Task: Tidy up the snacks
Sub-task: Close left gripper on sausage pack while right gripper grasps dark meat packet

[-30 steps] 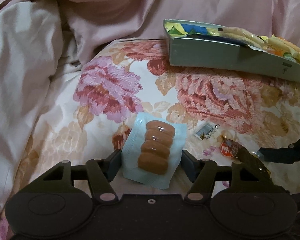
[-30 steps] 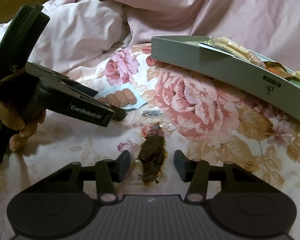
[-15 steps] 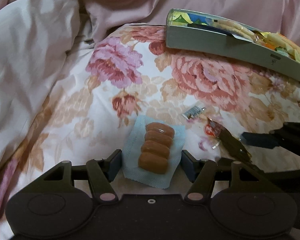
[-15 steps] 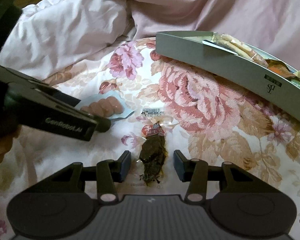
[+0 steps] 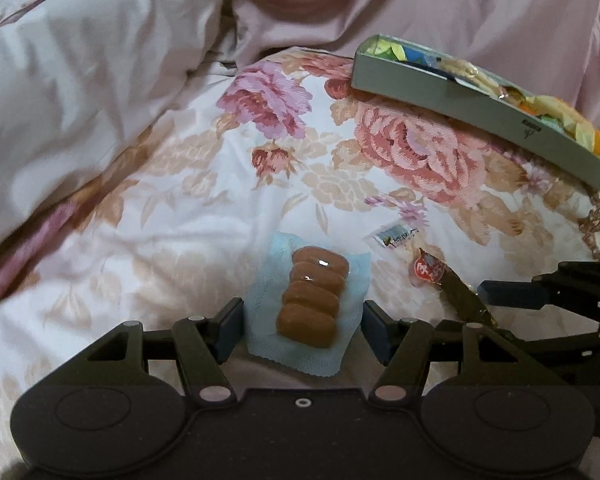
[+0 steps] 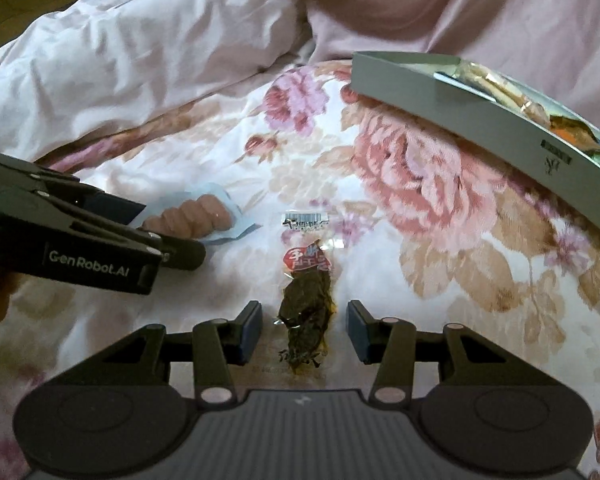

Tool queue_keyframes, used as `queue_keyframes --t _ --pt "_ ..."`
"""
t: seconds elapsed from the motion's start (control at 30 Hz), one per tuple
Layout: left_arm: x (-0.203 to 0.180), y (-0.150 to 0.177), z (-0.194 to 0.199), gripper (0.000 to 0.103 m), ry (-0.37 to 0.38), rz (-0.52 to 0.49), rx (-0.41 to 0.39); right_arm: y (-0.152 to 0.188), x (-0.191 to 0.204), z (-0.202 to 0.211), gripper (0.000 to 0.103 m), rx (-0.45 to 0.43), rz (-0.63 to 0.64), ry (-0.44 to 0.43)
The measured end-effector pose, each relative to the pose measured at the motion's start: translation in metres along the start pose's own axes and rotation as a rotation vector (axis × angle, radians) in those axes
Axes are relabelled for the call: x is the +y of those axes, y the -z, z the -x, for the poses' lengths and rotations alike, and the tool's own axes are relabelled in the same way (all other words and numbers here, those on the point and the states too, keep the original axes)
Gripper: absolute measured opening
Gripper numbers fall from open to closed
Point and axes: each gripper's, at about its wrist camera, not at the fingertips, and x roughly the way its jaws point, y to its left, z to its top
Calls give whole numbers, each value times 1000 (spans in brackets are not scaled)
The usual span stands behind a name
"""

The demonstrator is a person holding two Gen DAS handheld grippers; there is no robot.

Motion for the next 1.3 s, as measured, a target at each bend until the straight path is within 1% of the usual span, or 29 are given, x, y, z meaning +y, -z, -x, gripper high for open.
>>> queue_keyframes --t 0.1,0.13,0.2,0.3,0.37,0.43,0.47,0.53,0.63,0.7,0.73,0.8,0.83,0.9,0.97,1.07,1.13,1.17,1.2,1.23,1.3 --pt "1 17 6 66 -1 -13 -69 5 1 5 52 0 -3 4" --pt "3 20 6 66 5 -3 -77 6 2 5 55 -4 -6 10" --pt "11 20 10 67 36 60 -101 8 3 1 59 -13 -9 23" --pt "20 18 7 69 63 109 -93 9 7 -2 66 -34 -4 44" --pt "20 18 5 75 78 109 -92 10 9 -3 70 -44 -4 60" --pt "16 18 4 83 92 93 -90 10 9 -4 76 -46 -16 71" --pt "15 18 3 84 93 84 -88 9 9 -5 78 -46 -25 77" --pt "13 18 1 86 90 74 -85 9 7 -6 86 -42 -45 87" --pt "11 17 -1 92 94 58 -81 9 4 -8 90 -38 -71 94" --pt "6 16 -4 94 74 23 -74 9 4 -9 92 -40 -72 101" --pt "2 15 -6 96 57 -11 -72 9 4 -9 93 -41 -71 106" --pt "-1 14 -7 100 23 -62 -98 10 4 -9 96 -41 -75 116" --pt "0 14 -7 100 7 -77 -107 10 4 -10 97 -39 -78 119" --pt "4 13 -8 100 -6 -72 -97 11 4 -11 99 -38 -81 126" --pt "7 13 -9 97 -11 -62 -90 11 3 -12 100 -38 -84 129" --pt "7 14 -8 91 -17 -62 -99 11 3 -12 101 -38 -86 130" --pt "8 14 -7 84 -9 -59 -106 11 3 -12 101 -38 -86 130" --pt "8 14 -6 83 -4 -60 -109 11 3 -12 101 -37 -85 129" --pt "7 14 -6 78 5 -64 -111 11 3 -12 101 -37 -86 129" --pt "6 15 -5 73 15 -72 -113 11 3 -12 100 -35 -88 126" --pt "2 15 -5 68 27 -96 -116 11 3 -11 97 -31 -93 116"
